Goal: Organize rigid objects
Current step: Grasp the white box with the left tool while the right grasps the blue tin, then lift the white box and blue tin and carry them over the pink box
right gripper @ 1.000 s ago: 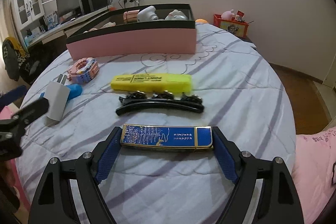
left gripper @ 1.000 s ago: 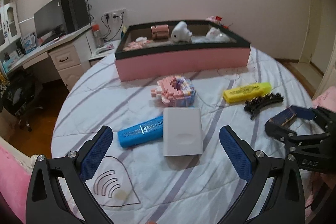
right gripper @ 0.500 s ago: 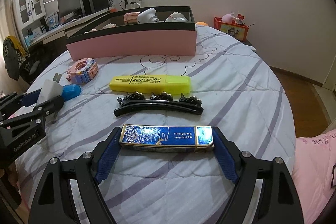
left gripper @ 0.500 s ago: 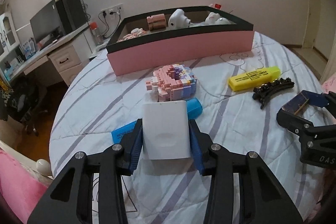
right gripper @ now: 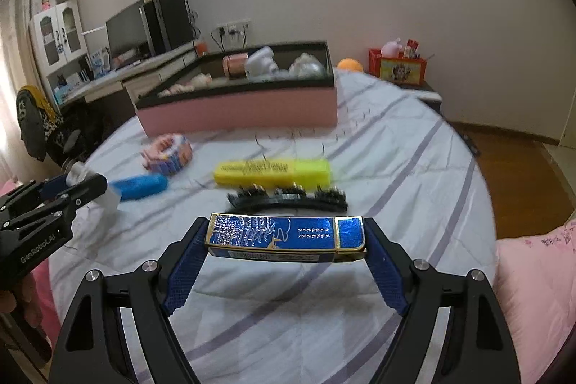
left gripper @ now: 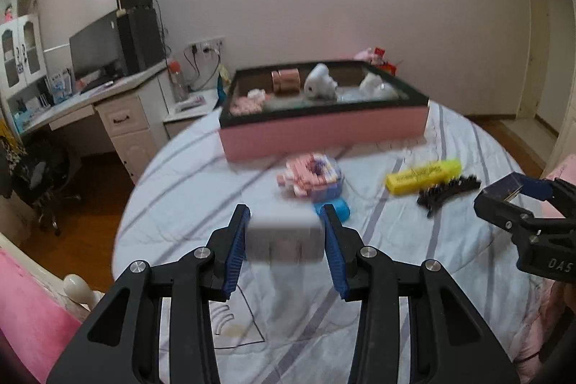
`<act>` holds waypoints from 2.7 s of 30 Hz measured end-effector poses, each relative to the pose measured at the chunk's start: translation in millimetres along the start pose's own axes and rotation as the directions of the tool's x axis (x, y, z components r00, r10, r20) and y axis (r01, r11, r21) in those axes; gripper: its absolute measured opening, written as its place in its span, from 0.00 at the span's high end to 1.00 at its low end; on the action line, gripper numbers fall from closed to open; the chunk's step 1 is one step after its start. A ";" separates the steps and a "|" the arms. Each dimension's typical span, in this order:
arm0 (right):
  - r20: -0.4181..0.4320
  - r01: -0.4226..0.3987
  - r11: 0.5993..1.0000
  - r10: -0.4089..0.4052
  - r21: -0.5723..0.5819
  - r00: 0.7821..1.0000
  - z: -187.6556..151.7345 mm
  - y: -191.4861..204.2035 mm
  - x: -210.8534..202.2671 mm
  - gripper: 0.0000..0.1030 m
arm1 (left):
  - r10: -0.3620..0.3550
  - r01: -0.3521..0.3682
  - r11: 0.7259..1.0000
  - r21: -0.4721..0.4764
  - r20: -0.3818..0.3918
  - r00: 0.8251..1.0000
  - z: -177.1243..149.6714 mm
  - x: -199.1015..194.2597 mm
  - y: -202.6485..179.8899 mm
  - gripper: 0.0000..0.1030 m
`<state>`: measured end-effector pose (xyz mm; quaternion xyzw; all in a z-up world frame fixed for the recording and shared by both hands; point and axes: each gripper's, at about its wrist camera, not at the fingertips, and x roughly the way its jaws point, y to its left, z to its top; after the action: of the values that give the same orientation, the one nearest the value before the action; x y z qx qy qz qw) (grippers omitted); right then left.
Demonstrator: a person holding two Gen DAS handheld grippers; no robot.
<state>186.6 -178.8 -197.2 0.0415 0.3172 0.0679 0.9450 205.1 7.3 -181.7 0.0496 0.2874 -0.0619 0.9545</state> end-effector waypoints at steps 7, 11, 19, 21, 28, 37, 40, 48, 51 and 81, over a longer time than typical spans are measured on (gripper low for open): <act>0.144 -0.008 0.999 0.015 -0.048 0.989 27.8 18.9 -40.3 0.19 | 0.042 -0.042 0.999 -0.002 0.128 0.991 25.5 -35.3 3.4 0.61; 0.215 0.004 0.996 0.014 -0.085 0.976 42.8 33.5 -59.6 0.19 | 0.048 -0.047 0.999 -0.009 0.219 0.975 43.4 -58.5 4.8 0.67; 0.176 0.002 0.994 0.017 -0.106 0.984 44.6 42.0 -43.0 0.19 | -0.087 0.096 0.991 -0.093 0.099 0.991 24.1 -16.7 17.5 0.67; 0.134 -0.008 0.996 0.021 -0.093 0.991 35.6 37.5 -31.4 0.19 | -0.087 0.092 0.990 -0.105 0.051 0.995 6.1 -3.3 21.8 0.59; 0.038 -0.039 0.998 0.041 -0.051 0.998 12.2 24.2 -1.1 0.19 | -0.074 0.070 0.988 -0.141 -0.022 0.997 -32.2 21.4 42.3 0.41; 0.023 -0.061 0.997 0.063 -0.049 0.998 9.8 26.9 2.1 0.19 | -0.069 0.058 0.992 -0.114 -0.093 0.993 -50.2 29.9 40.4 0.42; 0.017 -0.067 0.997 0.068 -0.047 0.998 8.4 27.1 3.5 0.19 | -0.061 0.049 0.991 -0.124 -0.089 0.994 -53.0 25.4 44.1 0.60; 0.067 -0.055 0.996 0.060 -0.071 0.996 13.8 31.0 -10.9 0.19 | -0.060 0.059 0.994 -0.088 -0.013 0.998 -29.9 3.1 32.0 0.61; 0.108 -0.043 0.996 0.051 -0.079 0.993 21.6 31.6 -23.9 0.19 | -0.052 0.056 0.996 -0.066 0.057 0.997 -7.7 -15.5 23.3 0.61; 0.362 0.025 0.989 0.031 -0.149 0.932 116.8 36.2 -72.9 0.19 | -0.055 0.043 0.998 0.040 0.363 0.930 120.2 -63.8 -8.9 0.61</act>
<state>196.0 -158.5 -56.7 -0.0176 0.1311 0.0842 0.9876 216.2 -11.5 -47.0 0.0452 0.1055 -0.0982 0.9885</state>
